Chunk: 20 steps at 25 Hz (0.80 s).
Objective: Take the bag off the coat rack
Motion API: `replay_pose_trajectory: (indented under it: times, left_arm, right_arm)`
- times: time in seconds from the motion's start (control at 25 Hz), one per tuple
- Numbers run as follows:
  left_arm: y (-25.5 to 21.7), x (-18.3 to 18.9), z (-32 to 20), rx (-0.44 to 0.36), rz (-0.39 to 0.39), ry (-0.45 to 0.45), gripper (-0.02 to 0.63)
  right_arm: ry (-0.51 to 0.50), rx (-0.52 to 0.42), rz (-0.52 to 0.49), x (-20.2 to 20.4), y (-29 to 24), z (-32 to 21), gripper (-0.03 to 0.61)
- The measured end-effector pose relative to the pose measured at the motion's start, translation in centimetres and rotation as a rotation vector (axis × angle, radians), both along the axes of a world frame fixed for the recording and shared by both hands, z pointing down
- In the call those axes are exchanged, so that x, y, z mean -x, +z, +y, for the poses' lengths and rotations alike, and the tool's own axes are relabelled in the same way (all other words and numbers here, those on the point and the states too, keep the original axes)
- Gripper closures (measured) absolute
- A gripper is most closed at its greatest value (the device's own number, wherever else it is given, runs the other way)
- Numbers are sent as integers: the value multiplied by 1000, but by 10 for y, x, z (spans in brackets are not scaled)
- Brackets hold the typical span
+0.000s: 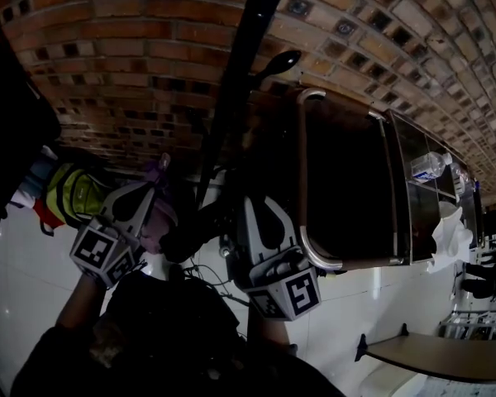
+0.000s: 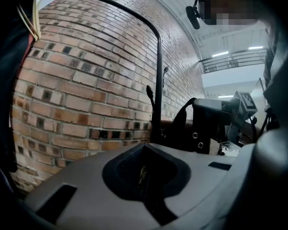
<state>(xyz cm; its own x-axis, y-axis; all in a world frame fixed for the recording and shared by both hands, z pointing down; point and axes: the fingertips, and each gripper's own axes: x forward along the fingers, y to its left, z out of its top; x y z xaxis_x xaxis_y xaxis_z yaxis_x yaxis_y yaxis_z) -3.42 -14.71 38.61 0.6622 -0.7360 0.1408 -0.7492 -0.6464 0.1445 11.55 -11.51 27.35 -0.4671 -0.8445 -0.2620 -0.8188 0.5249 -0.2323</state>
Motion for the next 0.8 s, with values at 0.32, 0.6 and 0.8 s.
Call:
replay_pose_trajectory:
  times: [0.32, 0.6, 0.8]
  left_arm:
    - [-10, 18, 36, -17, 28, 6, 588]
    - [-29, 52, 84, -36, 68, 16, 588]
    - [-38, 80, 125, -47, 61, 20, 588]
  right_arm:
    - [11, 3, 3, 18, -8, 48, 546]
    - [8, -12, -11, 50, -20, 103, 546]
    - [-16, -35, -20, 87, -35, 146, 546]
